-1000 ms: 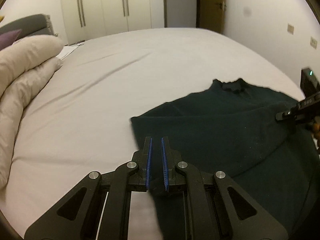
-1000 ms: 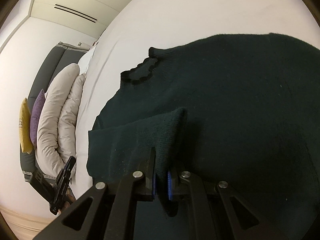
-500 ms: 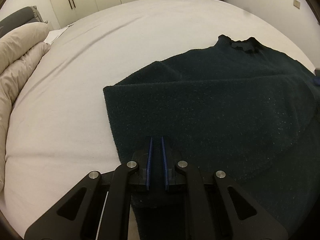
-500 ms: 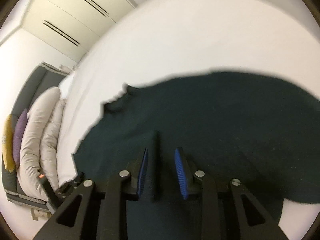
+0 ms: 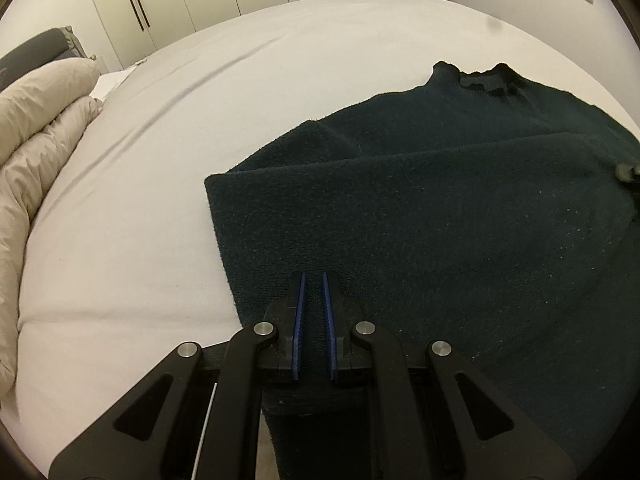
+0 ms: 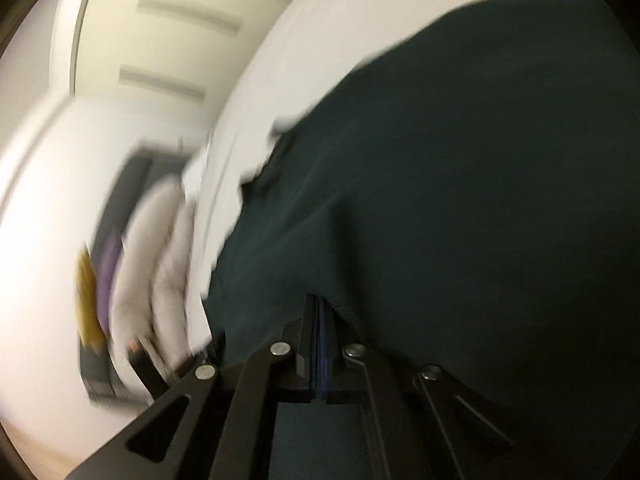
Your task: Fold small clothes
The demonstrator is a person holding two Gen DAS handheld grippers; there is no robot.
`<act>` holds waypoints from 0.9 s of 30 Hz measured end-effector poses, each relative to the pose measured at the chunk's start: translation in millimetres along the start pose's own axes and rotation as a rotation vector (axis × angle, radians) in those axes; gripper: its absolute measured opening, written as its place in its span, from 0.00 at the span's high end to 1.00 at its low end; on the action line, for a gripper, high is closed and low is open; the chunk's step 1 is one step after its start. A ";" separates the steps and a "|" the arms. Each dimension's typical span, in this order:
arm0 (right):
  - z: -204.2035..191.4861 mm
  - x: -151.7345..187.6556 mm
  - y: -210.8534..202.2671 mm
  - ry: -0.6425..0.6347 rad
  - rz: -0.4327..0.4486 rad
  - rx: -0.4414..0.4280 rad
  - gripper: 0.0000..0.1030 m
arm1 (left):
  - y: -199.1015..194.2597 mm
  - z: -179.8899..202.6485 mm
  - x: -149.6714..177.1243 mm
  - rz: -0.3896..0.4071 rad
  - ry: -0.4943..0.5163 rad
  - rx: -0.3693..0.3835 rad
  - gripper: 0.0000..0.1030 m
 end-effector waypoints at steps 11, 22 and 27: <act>142.7 65.2 -293.9 0.404 0.567 0.048 0.16 | -32.0 -12.8 -5.9 0.006 -0.163 0.050 0.91; 198.0 74.0 -333.0 0.628 0.688 -0.037 0.36 | -85.3 34.8 3.7 0.008 -0.159 0.202 0.91; 194.2 60.9 -333.5 0.676 0.738 0.006 0.39 | -96.5 58.4 4.6 0.010 -0.141 0.237 0.91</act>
Point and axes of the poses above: each gripper's, at about its wrist camera, not at the fingertips, and y roughly the way its jaws point, z to its right, x to its underside, the point moved 2 cm from there along y, roughly the way its jaws point, and after that the axes turned 4 degrees about -y, right-handed, at the moved point
